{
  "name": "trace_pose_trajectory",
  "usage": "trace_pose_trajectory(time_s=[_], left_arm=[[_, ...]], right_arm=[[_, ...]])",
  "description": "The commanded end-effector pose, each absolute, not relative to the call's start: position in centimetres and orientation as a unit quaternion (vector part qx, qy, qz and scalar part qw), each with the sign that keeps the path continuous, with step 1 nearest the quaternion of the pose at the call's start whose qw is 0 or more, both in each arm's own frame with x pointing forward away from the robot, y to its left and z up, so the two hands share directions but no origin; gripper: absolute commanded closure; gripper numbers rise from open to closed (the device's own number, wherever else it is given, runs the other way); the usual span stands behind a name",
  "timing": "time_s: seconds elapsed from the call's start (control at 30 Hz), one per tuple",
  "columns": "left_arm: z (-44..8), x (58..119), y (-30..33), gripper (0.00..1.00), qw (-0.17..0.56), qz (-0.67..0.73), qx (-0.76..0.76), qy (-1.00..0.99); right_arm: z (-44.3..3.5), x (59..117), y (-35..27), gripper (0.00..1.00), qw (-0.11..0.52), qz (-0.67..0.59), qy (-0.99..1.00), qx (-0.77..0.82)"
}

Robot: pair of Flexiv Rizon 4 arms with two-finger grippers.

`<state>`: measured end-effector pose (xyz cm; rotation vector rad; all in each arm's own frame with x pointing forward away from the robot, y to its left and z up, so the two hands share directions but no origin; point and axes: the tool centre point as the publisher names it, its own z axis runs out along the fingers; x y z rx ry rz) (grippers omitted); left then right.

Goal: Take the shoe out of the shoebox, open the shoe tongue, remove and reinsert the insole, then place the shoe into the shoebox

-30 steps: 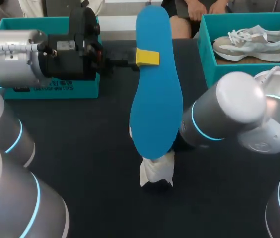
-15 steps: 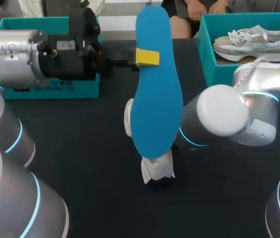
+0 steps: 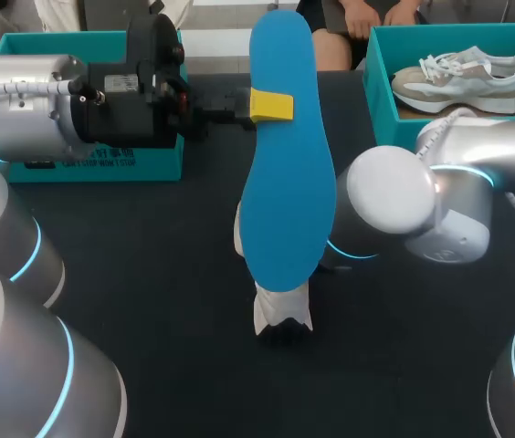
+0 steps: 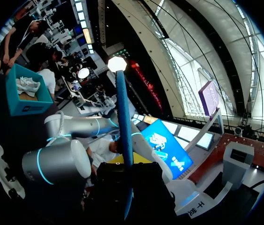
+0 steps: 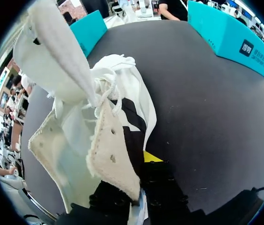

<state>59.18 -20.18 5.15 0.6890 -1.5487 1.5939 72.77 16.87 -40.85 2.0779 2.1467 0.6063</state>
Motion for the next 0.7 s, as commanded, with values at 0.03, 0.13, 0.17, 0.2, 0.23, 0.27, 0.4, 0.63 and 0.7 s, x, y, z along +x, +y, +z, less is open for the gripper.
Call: trace_pose_trajectory(time_s=[0.03, 0.13, 0.17, 0.2, 0.23, 0.27, 0.4, 0.63, 0.7], left_arm=[[5.1, 59.1, -20.2, 1.0, 0.396, 0.629, 0.273, -0.611], [5.1, 59.1, -20.2, 1.0, 0.396, 0.629, 0.273, -0.611], [5.1, 59.1, -20.2, 1.0, 0.396, 0.629, 0.273, -0.611], [5.1, 59.1, -20.2, 1.0, 0.396, 0.629, 0.273, -0.611], [5.1, 59.1, -20.2, 1.0, 0.396, 0.629, 0.273, -0.611], [5.1, 59.1, -20.2, 1.0, 0.396, 0.629, 0.273, -0.611], [5.1, 59.1, -20.2, 1.0, 0.396, 0.629, 0.273, -0.611], [5.1, 59.1, -20.2, 1.0, 0.396, 0.629, 0.273, -0.611], [5.1, 59.1, -20.2, 1.0, 0.396, 0.629, 0.273, -0.611]], right_arm=[[-40.2, 72.1, 16.3, 0.0, 0.044, 0.209, 0.699, 0.682], [-38.5, 71.3, 16.0, 0.0, 0.029, 0.218, 0.692, 0.688], [-37.9, 71.0, 15.9, 0.0, 0.008, 0.215, 0.692, 0.689], [-37.5, 70.8, 15.7, 0.0, -0.004, 0.22, 0.69, 0.689], [-37.0, 70.5, 15.6, 0.0, -0.017, 0.223, 0.687, 0.692], [-36.5, 70.3, 15.5, 0.0, -0.034, 0.227, 0.687, 0.689], [-34.5, 69.5, 15.3, 0.0, -0.098, 0.258, 0.69, 0.669], [-33.3, 69.1, 15.5, 0.0, -0.119, 0.263, 0.69, 0.664], [-33.3, 69.1, 15.5, 0.0, -0.119, 0.263, 0.69, 0.664]])
